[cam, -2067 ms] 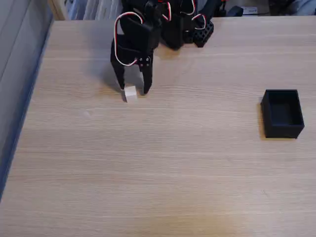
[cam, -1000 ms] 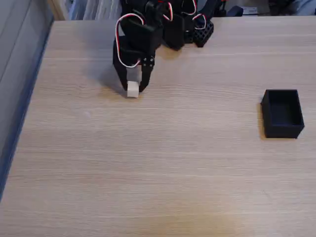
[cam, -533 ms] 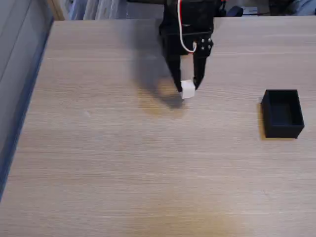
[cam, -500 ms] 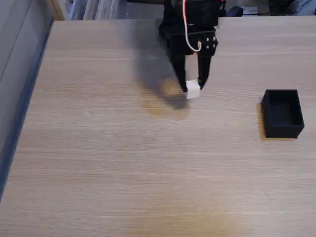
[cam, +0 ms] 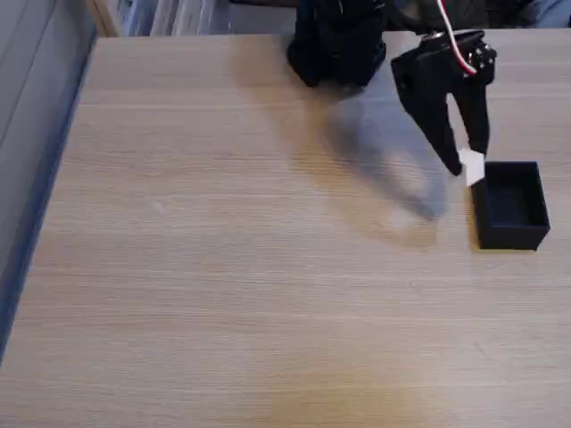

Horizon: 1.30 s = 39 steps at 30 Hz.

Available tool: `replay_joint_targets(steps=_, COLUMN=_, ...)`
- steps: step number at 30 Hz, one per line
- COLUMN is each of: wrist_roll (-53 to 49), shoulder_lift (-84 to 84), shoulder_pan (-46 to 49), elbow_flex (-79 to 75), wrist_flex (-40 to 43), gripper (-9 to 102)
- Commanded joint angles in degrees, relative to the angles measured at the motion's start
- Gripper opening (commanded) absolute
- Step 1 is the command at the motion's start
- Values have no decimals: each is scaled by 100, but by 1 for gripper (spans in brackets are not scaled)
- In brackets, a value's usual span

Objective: Pick a white block and place it in the black box.

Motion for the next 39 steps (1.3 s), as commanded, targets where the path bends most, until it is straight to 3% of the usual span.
replay_joint_targets(steps=1, wrist_roll=246, shoulder_lift=-308, shoulder_pan=-369, elbow_flex=-448, wrist_flex=-18, gripper=0)
replay_joint_targets(steps=13, wrist_roll=1784, shoulder_lift=-1846, shoulder_pan=-1169, elbow_flex=-1854, wrist_flex=1564, gripper=0)
replay_joint_targets(steps=32, wrist_roll=2057, shoulder_lift=-3683, shoulder_pan=-1072, elbow_flex=-3384, wrist_flex=1723, gripper=3)
replay_joint_targets(steps=33, wrist_roll=2109, shoulder_lift=-3753, shoulder_pan=-1046, elbow_flex=-3445, wrist_flex=1723, gripper=4)
replay_joint_targets(steps=35, wrist_roll=2127, shoulder_lift=-3850, shoulder_pan=-1002, elbow_flex=-3516, wrist_flex=1723, gripper=22)
replay_joint_targets(steps=39, wrist_roll=2092, shoulder_lift=-3797, shoulder_pan=-923, elbow_flex=-3472, wrist_flex=1767, gripper=27)
